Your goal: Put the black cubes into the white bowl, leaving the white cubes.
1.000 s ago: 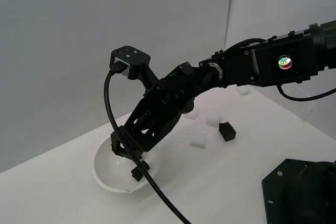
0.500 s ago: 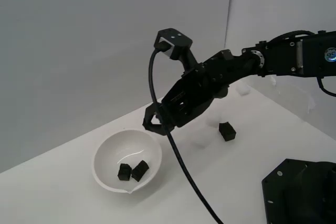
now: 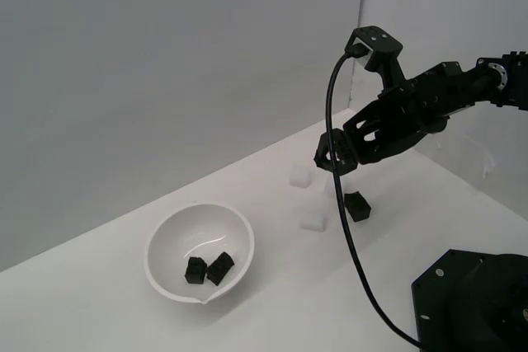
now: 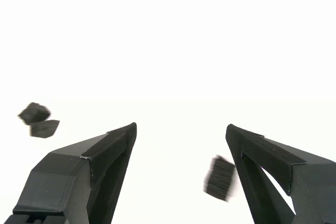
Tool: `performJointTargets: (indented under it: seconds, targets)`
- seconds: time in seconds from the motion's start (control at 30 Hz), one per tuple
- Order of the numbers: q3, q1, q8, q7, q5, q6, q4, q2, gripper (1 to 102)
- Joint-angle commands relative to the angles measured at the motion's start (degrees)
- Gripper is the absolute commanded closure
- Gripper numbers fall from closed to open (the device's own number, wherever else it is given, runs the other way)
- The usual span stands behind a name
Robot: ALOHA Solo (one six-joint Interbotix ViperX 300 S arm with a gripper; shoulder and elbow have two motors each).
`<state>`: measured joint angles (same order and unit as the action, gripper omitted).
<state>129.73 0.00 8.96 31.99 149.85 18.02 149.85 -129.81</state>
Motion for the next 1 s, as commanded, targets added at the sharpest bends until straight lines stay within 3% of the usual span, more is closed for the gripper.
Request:
performJointTargets:
  seconds: [0.0,0.13,0.97]
  targets:
    - [1.41,3.08,0.97,2.11,0.53,-0.97,0.62,-1.41,5]
    - [1.49,6.06,0.97,4.13,1.67,-1.93,1.58,-1.49,5]
    - [-11.95,6.68,1.23,4.04,-0.09,-2.11,0.18,11.95,5]
